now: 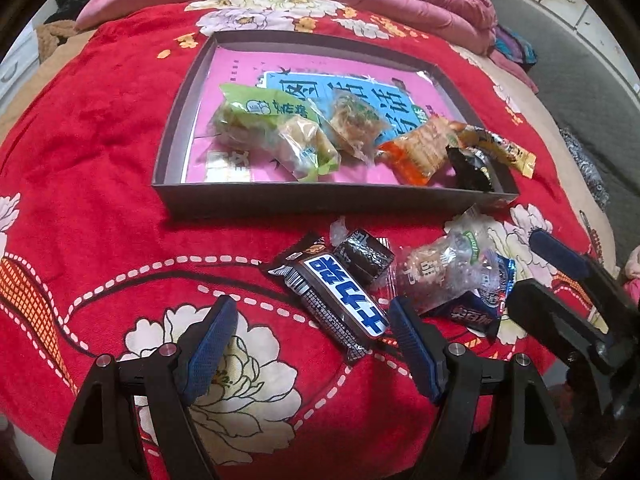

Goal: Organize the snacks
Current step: 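Lower the left tool to the chocolate bar while the right tool lowers to the clear candy bag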

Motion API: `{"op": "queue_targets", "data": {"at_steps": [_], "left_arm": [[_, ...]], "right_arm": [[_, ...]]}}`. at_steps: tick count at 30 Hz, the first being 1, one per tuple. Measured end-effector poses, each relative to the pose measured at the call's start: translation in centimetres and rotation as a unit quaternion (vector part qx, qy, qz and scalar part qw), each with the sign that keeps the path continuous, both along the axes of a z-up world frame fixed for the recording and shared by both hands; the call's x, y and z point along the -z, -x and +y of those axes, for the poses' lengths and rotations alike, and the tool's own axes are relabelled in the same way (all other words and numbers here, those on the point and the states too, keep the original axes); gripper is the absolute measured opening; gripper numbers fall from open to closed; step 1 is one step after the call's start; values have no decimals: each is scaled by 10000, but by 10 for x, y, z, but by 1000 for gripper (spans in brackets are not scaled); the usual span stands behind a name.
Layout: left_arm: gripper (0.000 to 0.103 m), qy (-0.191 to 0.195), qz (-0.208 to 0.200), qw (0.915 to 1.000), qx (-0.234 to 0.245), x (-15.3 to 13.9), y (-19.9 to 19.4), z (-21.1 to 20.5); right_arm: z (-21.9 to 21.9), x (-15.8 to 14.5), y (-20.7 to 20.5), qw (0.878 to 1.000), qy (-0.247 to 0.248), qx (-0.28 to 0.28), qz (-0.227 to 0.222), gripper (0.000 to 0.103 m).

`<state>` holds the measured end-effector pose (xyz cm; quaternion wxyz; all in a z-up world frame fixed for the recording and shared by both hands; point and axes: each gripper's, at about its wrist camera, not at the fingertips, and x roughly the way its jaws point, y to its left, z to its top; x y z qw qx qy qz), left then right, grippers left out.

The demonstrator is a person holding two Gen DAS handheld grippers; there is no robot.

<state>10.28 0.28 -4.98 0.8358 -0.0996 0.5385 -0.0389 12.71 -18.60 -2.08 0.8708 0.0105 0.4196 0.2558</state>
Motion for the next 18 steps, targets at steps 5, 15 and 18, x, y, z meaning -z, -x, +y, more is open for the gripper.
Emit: {"op": "queue_targets", "data": {"at_steps": [5, 15, 18], "left_arm": [[79, 83, 108, 9999, -9, 8, -7, -5], [79, -12, 150, 9998, -97, 13, -10, -7], [79, -8, 171, 9998, -125, 14, -9, -5]], "right_arm": [[-3, 2, -3, 10000, -6, 58, 35, 96], [-2, 11, -10, 9998, 13, 60, 215, 95], [1, 14, -12, 9996, 40, 14, 264, 88]]}}
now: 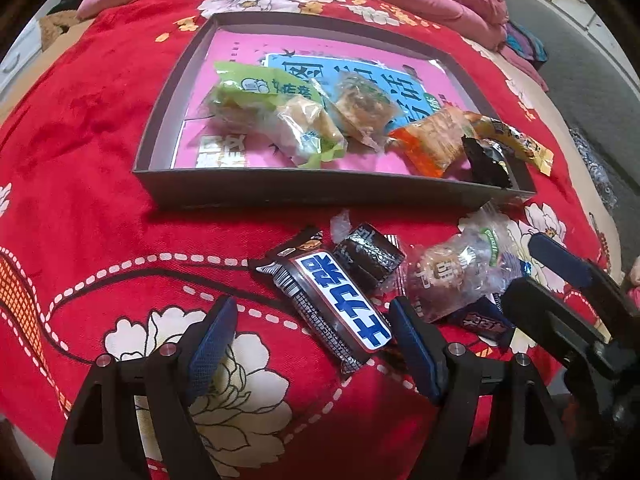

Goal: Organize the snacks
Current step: 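Lower the left tool to the chocolate bar while the right tool lowers to the clear candy bag, then grasp the chocolate bar with the left tool while the right tool grasps the clear candy bag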

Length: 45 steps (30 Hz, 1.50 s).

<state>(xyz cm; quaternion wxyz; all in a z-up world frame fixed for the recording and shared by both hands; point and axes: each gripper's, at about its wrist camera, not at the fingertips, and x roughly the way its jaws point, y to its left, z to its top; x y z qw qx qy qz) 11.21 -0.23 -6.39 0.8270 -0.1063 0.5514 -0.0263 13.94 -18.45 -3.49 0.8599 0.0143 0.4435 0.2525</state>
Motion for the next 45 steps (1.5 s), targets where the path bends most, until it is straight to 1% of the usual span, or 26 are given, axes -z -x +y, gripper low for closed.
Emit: {"op": "queue_targets", "data": {"at_steps": [2, 4, 7, 17, 19, 22, 23, 28, 31, 33, 37, 39, 40, 41, 42, 45], "left_arm": [[79, -40, 4, 10000, 8, 0, 0, 0], [79, -81, 4, 10000, 27, 0, 1, -1], [79, -117, 0, 9999, 32, 0, 4, 1], [79, -21, -15, 9999, -147, -3, 12, 24], [79, 14, -22, 9998, -193, -3, 13, 27], [78, 54, -4, 9997, -251, -2, 13, 30], [78, 54, 9, 9996, -261, -1, 12, 30], [77, 43, 18, 9995, -316, 1, 9, 30], [72, -52, 8, 9995, -320, 1, 8, 28], [66, -98, 3, 9994, -333, 1, 8, 27], [60, -156, 25, 9993, -328, 3, 6, 25], [51, -188, 5, 9995, -267, 2, 5, 22], [48, -189, -14, 9996, -213, 1, 4, 20], [39, -169, -24, 9997, -163, 1, 4, 18], [34, -162, -37, 9998, -122, 0, 4, 16], [32, -150, -86, 9998, -84, -2, 5, 15]], "right_arm": [[4, 3, -1, 10000, 42, -63, 37, 85], [8, 5, -1, 9999, 94, -124, 48, 80], [16, 7, 0, 9994, 245, -245, -15, 77], [31, 13, 0, 9982, 317, -515, -25, 63], [34, 14, 0, 9978, 348, -562, -32, 58], [40, 16, -1, 9970, 449, -618, -101, 55], [41, 17, -2, 9969, 484, -619, -101, 52], [40, 21, -8, 9972, 420, -622, -19, 50], [42, 23, -11, 9969, 421, -662, -1, 50], [44, 27, -14, 9965, 446, -708, 29, 50], [48, 32, -18, 9959, 457, -777, 95, 49], [48, 32, -18, 9958, 466, -785, 84, 48], [48, 31, -18, 9957, 468, -793, 76, 47], [48, 30, -17, 9957, 475, -798, 56, 47], [47, 29, -16, 9956, 475, -801, 36, 47], [44, 23, -13, 9961, 449, -752, -77, 47]]}}
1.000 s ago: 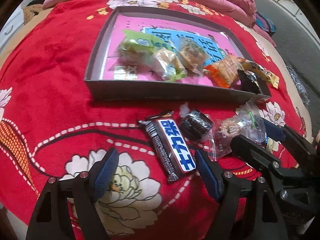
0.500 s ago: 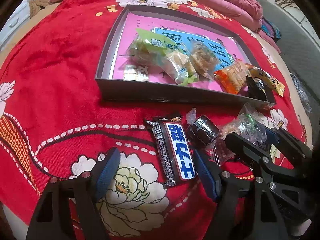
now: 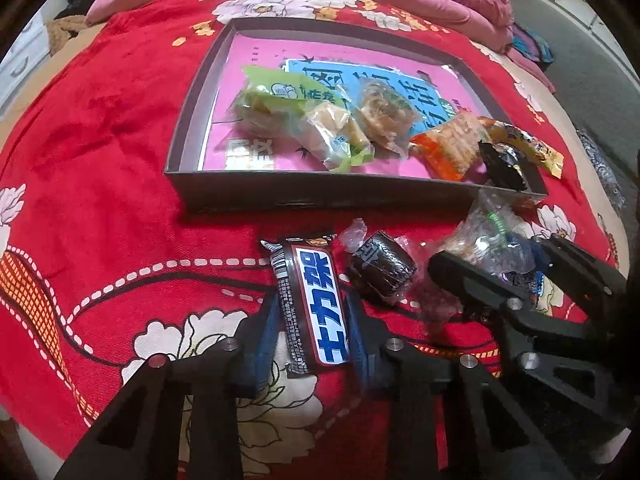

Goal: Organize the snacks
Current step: 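Grasp the chocolate bar with the left tool while the right tool grasps the clear candy bag, then lift and carry both held snacks over the tray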

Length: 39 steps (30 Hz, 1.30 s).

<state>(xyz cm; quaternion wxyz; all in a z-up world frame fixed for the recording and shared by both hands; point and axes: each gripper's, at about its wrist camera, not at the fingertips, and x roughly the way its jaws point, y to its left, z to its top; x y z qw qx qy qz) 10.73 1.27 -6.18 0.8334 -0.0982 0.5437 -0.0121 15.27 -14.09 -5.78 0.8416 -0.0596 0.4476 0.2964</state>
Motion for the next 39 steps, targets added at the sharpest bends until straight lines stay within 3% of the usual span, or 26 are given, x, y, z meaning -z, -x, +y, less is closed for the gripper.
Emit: {"op": "queue_targets", "data": {"at_steps": [5, 15, 19, 29, 39], "left_arm": [[32, 434, -285, 9986, -30, -14, 6, 9], [32, 507, -1031, 9934, -2, -45, 19, 10], [32, 687, -975, 9928, -140, -42, 18, 16], [31, 711, -1036, 9916, -296, -43, 9, 17], [31, 591, -1373, 9876, -478, -53, -2, 24]], "right_arm": [[-12, -16, 4, 9993, -321, 131, -149, 47], [-25, -37, 6, 9966, -629, 319, -427, 47], [-28, -37, 5, 9962, -669, 370, -428, 47], [-34, -42, 1, 9944, -711, 499, -604, 47], [-41, -47, -8, 9912, -894, 684, -700, 47]]}}
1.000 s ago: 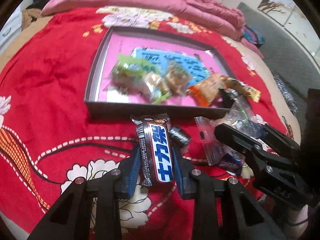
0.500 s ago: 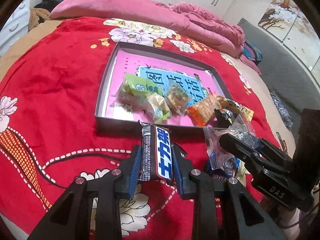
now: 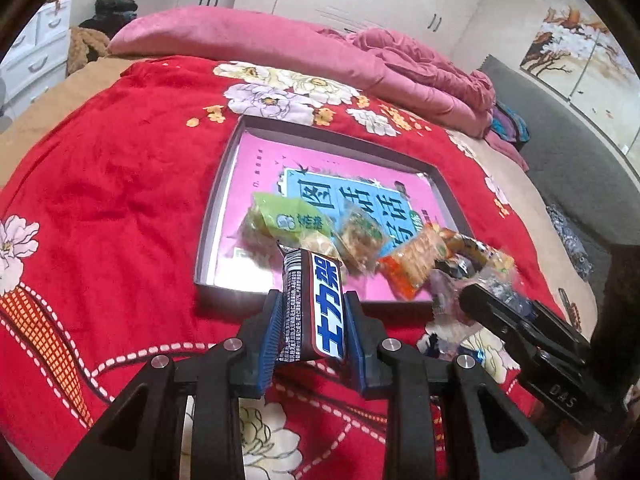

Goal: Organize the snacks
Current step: 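Lift and carry both held snacks over the tray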

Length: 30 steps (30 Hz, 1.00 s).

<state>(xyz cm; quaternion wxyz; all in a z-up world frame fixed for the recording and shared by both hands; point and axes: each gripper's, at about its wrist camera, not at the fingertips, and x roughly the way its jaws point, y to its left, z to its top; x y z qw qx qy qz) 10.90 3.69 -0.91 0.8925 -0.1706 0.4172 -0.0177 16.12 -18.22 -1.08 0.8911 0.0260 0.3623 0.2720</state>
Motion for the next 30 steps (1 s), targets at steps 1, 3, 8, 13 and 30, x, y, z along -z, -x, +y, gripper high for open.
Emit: {"op": "queue_targets", "data": {"at_steps": [1, 3, 8, 13, 30], "left_arm": [[31, 4, 2, 10000, -28, 0, -2, 1], [31, 4, -13, 10000, -63, 0, -4, 3], [31, -93, -62, 9999, -79, 0, -11, 4], [31, -151, -84, 9998, -102, 1, -19, 6], [31, -358, 72, 9992, -152, 15, -47, 7]], "right_arm": [[0, 0, 0, 10000, -14, 12, -8, 47], [-1, -1, -1, 10000, -42, 47, -26, 47], [-3, -2, -6, 9998, -121, 163, -32, 47], [-7, -3, -12, 9992, -227, 321, -42, 47], [-14, 4, -38, 9968, -233, 760, 11, 47]]}}
